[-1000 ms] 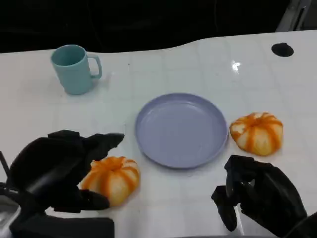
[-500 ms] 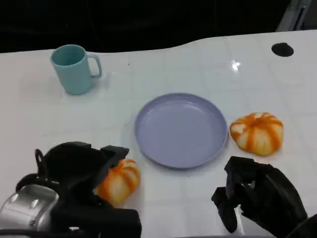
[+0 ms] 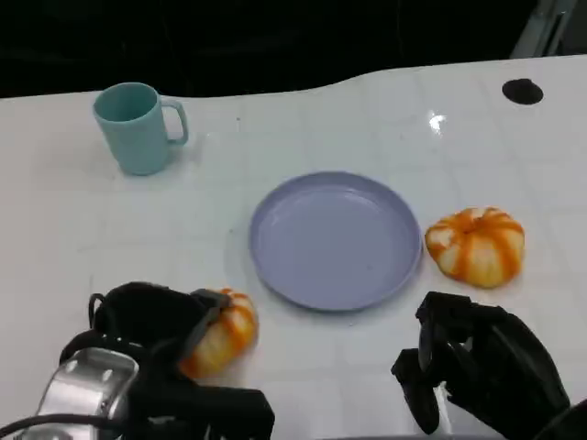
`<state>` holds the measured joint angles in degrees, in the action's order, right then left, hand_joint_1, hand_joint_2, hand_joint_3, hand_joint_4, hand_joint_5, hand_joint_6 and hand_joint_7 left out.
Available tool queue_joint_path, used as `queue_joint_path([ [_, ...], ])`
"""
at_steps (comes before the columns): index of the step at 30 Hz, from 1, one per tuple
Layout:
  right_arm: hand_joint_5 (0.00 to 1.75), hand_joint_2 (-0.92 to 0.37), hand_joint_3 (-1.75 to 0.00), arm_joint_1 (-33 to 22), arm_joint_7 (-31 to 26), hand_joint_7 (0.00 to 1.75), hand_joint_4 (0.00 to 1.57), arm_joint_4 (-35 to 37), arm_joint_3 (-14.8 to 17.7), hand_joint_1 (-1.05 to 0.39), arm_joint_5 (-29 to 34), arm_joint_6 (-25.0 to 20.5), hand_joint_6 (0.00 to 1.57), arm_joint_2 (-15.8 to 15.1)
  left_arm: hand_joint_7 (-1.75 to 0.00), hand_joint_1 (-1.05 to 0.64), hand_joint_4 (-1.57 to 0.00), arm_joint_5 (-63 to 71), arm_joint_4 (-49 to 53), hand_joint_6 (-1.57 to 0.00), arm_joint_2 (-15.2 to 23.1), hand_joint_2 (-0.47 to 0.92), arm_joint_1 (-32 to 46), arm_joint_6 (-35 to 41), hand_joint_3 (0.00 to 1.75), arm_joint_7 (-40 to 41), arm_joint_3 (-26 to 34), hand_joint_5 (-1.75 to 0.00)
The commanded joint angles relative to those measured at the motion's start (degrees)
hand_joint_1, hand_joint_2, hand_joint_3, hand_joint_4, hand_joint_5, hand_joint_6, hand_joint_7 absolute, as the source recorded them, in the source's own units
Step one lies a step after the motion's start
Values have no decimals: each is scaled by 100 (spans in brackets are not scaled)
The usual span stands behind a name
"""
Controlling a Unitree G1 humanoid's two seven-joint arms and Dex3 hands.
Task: Grasp the bread from the table and place it into the plate.
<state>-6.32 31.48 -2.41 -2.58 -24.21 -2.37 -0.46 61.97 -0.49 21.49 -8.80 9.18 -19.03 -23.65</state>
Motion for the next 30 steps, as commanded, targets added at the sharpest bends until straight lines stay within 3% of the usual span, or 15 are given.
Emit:
queue_joint_path([
  [1,165,-78,-49,-23,4,151,119,-70,52,-95,-31,-12,103,-83,-2,-59,-44,-176,576,-33,-31,91,-70,-127,0,559,-68,-16],
  [4,165,-79,-47,-20,43,152,120,-51,56,-95,-41,13,103,-93,-5,-47,-56,-345,954,-43,-2,91,-104,-440,0,1200,-88,-23],
  [5,165,-80,-47,-23,44,152,120,-54,61,-95,-52,4,103,-93,-4,-43,-59,-408,1119,-48,16,92,-124,-606,1,1498,-93,-34],
  [6,165,-80,-46,-27,42,152,120,-58,67,-95,-60,-9,103,-96,-3,-37,-60,-460,1298,-57,44,92,-151,-788,1,1800,-104,-61],
  [7,164,-81,-44,-29,43,151,120,-60,73,-95,-67,-16,103,-98,-5,-32,-59,-508,1463,-72,71,92,-181,-949,10,2053,-116,-109],
  [9,164,-83,-39,-33,47,150,121,-58,80,-96,-69,-14,104,-104,-7,-28,-59,-587,1749,-83,104,92,-247,-1191,18,2430,-139,-140],
  [10,164,-84,-37,-35,41,150,121,-62,85,-96,-76,-25,104,-105,-14,-25,-68,-618,1921,-100,121,92,-293,-1325,32,2627,-151,-151],
  [12,164,-84,-36,-35,29,149,121,-69,93,-96,-76,-39,104,-111,-21,-23,-77,-549,2183,-114,169,92,-389,-1474,44,2968,-225,-156],
  [13,164,-85,-35,-34,30,149,121,-72,99,-96,-87,-50,104,-113,-36,-26,-75,-444,2256,-113,210,92,-439,-1480,43,3102,-294,-166],
  [16,164,-86,-34,-25,43,150,121,-82,111,-95,-105,-83,104,-136,-99,-27,-74,-229,2470,-86,279,92,-572,-1481,39,3476,-454,-174],
  [19,165,-86,-34,-9,75,150,120,-64,126,-94,-118,-80,103,-147,-121,-27,-77,-215,2678,-79,270,92,-671,-1502,35,3796,-515,-175],
  [25,165,-86,-34,1,61,150,120,-76,145,-94,-124,-128,104,-141,-135,-26,-79,-182,2648,-74,324,92,-720,-1435,33,4017,-569,-175],
  [29,165,-86,-34,-2,76,150,121,-70,145,-94,-113,-94,104,-124,-142,-29,-77,80,2029,-68,470,92,-627,-905,31,3402,-559,-175],
  [30,165,-86,-34,-3,84,150,121,-65,145,-94,-114,-86,104,-120,-133,-29,-77,87,1854,-71,503,92,-594,-797,32,3210,-523,-175],
])
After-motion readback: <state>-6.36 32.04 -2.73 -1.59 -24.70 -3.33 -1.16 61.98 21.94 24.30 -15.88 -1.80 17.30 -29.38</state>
